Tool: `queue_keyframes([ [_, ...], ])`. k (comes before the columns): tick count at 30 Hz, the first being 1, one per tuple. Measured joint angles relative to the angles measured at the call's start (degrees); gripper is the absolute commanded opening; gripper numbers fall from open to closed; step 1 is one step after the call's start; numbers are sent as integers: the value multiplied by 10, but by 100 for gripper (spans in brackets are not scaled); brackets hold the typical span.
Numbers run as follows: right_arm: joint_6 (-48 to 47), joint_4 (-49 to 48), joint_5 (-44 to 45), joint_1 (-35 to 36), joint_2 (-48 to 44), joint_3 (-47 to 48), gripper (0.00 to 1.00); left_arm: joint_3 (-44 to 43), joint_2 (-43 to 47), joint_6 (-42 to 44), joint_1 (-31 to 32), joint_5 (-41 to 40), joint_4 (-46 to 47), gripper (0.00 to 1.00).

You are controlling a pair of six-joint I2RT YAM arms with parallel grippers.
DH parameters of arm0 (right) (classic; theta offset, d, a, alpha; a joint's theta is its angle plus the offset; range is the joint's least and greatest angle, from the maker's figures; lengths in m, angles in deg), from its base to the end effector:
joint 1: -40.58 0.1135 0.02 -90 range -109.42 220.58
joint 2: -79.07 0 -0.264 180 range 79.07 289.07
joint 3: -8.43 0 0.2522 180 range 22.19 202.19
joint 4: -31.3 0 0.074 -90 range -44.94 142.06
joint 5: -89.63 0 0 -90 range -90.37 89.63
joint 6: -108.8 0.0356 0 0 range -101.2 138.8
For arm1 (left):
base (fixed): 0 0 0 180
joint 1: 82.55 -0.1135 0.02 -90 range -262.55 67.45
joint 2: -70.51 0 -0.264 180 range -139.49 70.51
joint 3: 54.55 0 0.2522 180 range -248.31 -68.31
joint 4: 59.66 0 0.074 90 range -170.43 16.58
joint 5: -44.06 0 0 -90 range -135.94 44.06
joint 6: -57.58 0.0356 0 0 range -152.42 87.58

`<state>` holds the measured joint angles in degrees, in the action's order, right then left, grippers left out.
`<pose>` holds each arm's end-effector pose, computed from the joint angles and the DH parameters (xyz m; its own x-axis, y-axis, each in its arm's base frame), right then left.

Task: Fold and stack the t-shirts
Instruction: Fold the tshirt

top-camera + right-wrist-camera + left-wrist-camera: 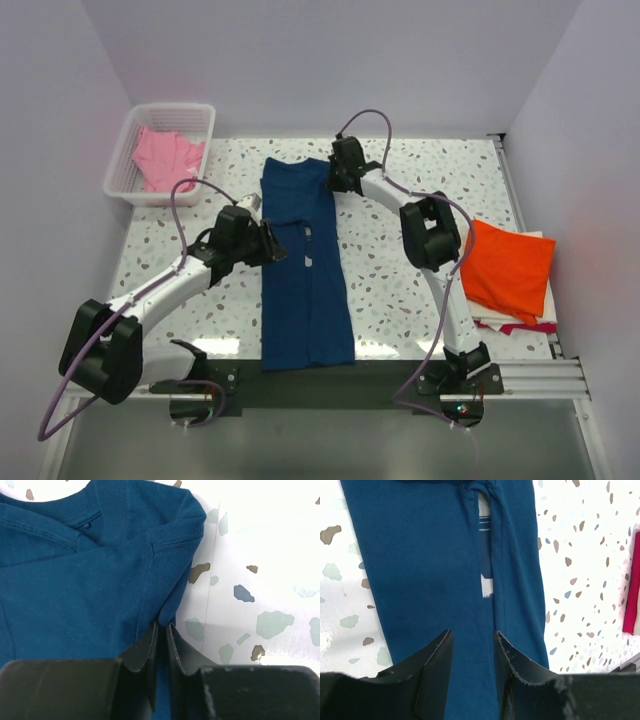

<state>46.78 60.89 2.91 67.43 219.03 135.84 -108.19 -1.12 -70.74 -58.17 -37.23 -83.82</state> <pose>0.4912 0.2464 0.1550 -0.7224 0.1593 -0.6728 -0.0839 0.9457 0.3140 0.2324 -0.1113 0.2129 -0.7960 -0.3122 -0.5187 0.0214 0.8418 -0.5394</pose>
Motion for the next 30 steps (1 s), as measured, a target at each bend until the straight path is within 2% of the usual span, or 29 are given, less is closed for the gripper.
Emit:
queue_keyframes([
  [5,0,13,7,-9,11,25,6,0,-23,0,-1,3,1,42],
  [12,-4,36,16,-52,61,112,6,-5,-58,0,-3,20,10,43],
  [15,-8,42,17,-71,80,145,14,-9,-76,0,-3,32,19,44],
  [16,-9,43,17,-76,87,155,20,-9,-82,0,-3,36,23,44],
  [18,-14,47,16,-85,101,179,25,-9,-89,0,-3,44,28,44],
  [21,-20,57,15,-94,109,196,39,-9,-91,-1,-3,60,37,45],
  [23,-21,62,10,-100,108,198,53,-6,-91,-3,-3,75,53,45],
  [24,-21,63,6,-102,107,199,55,-4,-91,-6,-2,83,61,45],
  [27,-21,79,0,-109,92,188,57,5,-90,-12,-1,103,83,44],
  [30,-16,101,-4,-112,37,123,54,22,-76,-16,4,108,90,42],
])
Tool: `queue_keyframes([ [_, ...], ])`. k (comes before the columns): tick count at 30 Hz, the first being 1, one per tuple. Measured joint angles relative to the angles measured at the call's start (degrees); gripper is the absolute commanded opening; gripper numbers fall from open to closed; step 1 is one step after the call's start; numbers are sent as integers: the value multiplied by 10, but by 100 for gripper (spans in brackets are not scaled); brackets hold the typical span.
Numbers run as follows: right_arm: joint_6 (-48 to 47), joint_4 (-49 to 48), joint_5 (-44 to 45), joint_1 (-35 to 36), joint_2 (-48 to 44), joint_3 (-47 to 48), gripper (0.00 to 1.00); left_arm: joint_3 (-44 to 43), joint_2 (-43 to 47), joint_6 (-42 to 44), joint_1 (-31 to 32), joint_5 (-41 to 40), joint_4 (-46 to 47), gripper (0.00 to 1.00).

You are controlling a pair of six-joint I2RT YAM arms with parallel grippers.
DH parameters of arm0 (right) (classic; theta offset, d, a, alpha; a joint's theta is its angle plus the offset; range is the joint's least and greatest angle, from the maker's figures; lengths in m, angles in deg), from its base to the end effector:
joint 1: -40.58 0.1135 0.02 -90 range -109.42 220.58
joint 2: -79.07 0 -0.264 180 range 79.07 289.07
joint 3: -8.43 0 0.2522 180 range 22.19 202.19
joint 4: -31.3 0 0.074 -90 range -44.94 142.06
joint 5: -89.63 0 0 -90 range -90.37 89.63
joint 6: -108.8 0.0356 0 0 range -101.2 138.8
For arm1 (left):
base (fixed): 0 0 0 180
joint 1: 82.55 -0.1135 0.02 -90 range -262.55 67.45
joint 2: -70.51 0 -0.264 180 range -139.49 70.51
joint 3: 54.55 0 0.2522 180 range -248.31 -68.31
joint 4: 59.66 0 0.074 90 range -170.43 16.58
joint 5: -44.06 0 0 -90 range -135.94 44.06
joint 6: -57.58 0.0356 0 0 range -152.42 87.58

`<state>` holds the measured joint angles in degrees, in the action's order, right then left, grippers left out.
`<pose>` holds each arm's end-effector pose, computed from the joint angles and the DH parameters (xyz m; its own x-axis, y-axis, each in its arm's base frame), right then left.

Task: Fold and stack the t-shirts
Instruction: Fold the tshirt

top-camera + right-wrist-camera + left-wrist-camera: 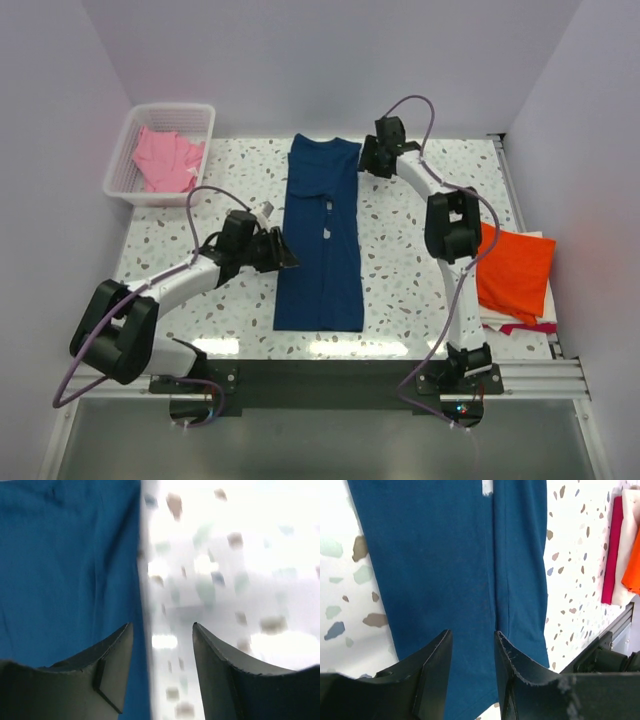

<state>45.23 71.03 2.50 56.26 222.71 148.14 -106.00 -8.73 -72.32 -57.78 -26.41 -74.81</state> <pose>0.5430 0.1506 0.1771 -0.6998 0.2653 -0.6632 0.0854 0.9529 0.2911 0.2425 -0.1250 0.1820 -0.8704 -0.2642 -0.4155 0.0766 0.7609 -0.6443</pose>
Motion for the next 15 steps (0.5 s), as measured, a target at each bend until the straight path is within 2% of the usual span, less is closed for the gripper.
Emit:
queue_keyframes([
  [3,12,2,-7,3,-119,-146,50,21,31,0,4,-9,-8,42],
  [7,30,-3,9,42,-300,-329,36,61,103,-11,5,-50,-31,45],
  [10,44,-11,22,118,-429,-455,27,102,171,-29,5,-86,-50,46],
  [15,62,0,40,274,-529,-579,27,146,262,-48,5,-120,-101,46],
])
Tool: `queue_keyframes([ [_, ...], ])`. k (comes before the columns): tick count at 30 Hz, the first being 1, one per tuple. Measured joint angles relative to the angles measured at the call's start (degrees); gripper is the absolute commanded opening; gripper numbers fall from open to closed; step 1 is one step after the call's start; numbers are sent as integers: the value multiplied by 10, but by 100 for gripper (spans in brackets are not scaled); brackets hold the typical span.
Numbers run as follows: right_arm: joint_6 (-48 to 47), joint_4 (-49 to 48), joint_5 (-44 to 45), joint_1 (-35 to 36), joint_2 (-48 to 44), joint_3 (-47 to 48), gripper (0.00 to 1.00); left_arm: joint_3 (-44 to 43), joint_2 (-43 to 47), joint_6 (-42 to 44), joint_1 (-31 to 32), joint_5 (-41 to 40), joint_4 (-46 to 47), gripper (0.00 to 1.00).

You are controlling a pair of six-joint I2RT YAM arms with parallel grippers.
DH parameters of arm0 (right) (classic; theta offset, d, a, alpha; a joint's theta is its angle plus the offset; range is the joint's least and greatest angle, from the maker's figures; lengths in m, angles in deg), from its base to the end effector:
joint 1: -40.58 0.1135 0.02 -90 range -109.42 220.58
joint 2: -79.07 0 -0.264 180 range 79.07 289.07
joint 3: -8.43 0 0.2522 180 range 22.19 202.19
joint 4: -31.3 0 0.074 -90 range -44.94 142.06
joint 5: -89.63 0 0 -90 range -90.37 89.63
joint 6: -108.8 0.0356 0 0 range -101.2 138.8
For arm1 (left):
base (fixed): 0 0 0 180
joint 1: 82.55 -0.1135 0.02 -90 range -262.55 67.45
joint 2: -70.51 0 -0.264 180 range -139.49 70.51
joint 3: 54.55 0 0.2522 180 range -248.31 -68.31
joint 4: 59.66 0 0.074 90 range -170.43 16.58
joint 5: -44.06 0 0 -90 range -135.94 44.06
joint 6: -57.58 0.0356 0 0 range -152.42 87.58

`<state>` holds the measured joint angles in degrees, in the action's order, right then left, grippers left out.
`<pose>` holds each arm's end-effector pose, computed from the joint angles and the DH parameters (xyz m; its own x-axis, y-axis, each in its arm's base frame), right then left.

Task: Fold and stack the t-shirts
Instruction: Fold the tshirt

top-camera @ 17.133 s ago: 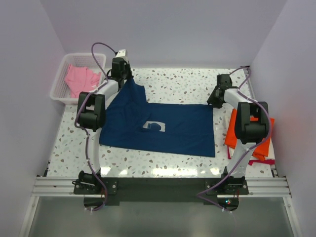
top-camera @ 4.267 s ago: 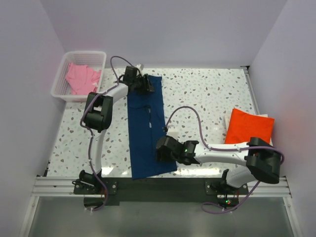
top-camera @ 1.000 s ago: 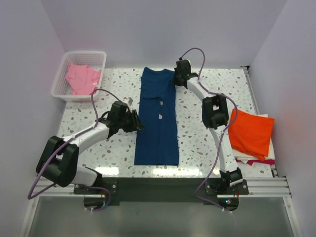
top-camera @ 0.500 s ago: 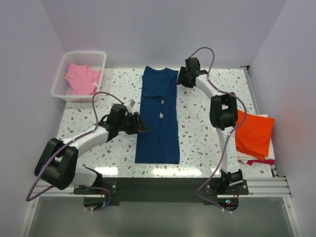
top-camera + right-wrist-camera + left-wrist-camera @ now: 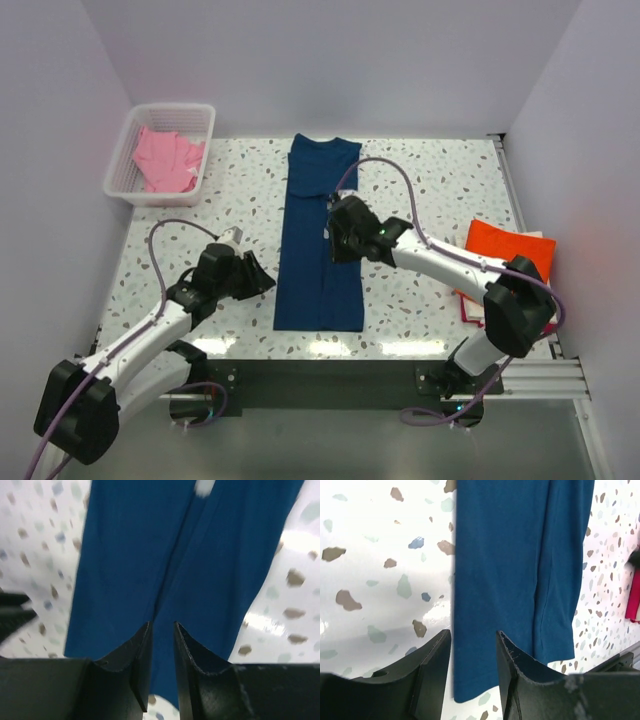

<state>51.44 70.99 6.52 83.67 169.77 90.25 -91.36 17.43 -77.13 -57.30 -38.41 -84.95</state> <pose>0.2547 0.2324 0.2566 -0.7956 -0.0110 -0.6057 -0.2270 0.9324 0.2812 0.1656 -0.0833 0.1814 -0.7863 -0.4003 -0.4706 -0.0586 0.8066 -0.5882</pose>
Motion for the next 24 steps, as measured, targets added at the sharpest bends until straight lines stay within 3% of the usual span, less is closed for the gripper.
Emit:
queue_keyframes([
  [9,25,71,35,131,-53,-76,39,1,31,-12,0,1,-50,47],
  [24,82,57,62,269,-9,-106,40,-7,56,-12,0,12,-84,47],
])
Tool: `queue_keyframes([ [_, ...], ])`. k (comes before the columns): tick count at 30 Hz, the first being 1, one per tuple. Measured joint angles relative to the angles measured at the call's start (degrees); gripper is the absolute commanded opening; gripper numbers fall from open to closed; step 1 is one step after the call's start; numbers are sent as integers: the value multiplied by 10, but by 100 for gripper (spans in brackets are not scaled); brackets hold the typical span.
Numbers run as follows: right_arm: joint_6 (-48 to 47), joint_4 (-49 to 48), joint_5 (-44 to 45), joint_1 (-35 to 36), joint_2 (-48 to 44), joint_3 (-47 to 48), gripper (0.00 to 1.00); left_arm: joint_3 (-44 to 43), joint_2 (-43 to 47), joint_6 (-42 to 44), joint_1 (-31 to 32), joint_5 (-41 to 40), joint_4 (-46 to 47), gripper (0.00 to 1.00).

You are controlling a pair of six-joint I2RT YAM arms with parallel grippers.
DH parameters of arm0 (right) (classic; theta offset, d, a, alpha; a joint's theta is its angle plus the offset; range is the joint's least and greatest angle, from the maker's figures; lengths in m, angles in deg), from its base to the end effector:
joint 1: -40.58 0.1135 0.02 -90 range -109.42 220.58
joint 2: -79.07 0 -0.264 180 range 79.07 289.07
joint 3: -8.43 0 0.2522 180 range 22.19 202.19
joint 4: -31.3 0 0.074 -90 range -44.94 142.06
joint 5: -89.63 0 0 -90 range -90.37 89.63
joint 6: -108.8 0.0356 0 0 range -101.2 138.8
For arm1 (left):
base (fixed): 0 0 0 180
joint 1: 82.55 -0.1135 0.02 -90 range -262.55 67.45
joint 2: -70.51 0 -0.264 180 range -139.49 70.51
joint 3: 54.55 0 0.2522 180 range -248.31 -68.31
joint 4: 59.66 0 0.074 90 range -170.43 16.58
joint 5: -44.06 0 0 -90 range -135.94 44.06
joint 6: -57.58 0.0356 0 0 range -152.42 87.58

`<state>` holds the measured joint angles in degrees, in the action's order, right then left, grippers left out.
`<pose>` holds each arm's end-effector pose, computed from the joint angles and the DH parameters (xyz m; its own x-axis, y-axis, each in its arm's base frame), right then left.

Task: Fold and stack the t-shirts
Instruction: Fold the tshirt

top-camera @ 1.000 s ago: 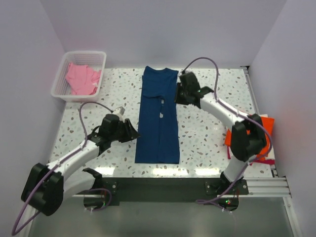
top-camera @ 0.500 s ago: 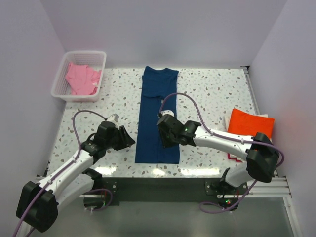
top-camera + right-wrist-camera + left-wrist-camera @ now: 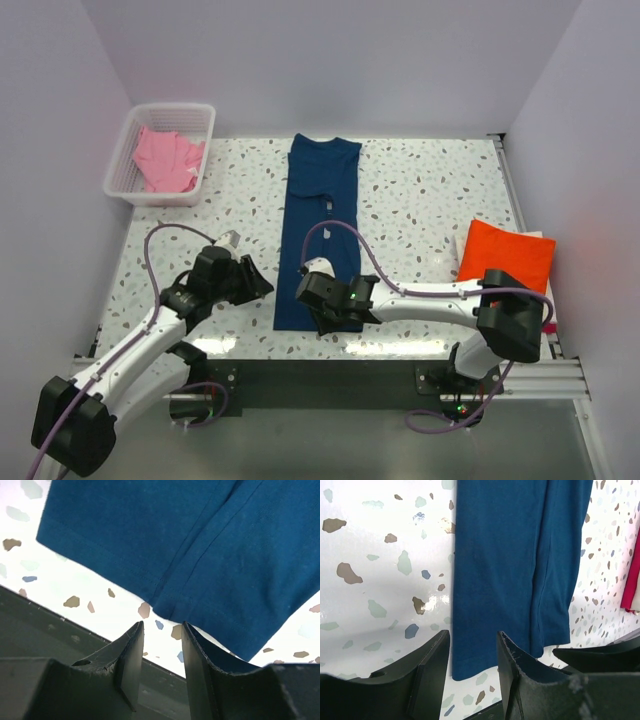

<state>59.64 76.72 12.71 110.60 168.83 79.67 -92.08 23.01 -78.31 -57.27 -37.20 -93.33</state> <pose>0.1121 0.2846 0.1998 -0.8087 -0.3600 -0.4653 -0.4661 0.8746 0.1335 0.1506 -0.0771 0.1891 -0.8088 -0.4029 -0.4284 -0.0851 0.8010 -0.5926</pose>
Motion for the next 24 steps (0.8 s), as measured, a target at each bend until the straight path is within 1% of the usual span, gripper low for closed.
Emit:
queue_keyframes([
  [9,22,-13,43,5,33,0,36,1,7,0,0,1,5,47],
  [10,25,-14,46,5,36,0,34,1,8,0,0,1,8,47],
  [11,28,-16,49,5,37,0,29,2,9,0,0,1,11,47],
  [13,33,-19,54,5,37,0,21,6,10,-1,0,0,18,47],
  [14,35,-21,56,5,37,0,14,11,11,-1,0,0,24,47],
  [17,45,-21,61,5,36,0,5,28,11,-5,0,0,35,46],
  [20,52,-17,71,5,25,-5,1,46,3,-12,0,0,46,45],
  [24,54,-1,76,5,-13,-7,0,61,-16,-16,3,0,61,44],
])
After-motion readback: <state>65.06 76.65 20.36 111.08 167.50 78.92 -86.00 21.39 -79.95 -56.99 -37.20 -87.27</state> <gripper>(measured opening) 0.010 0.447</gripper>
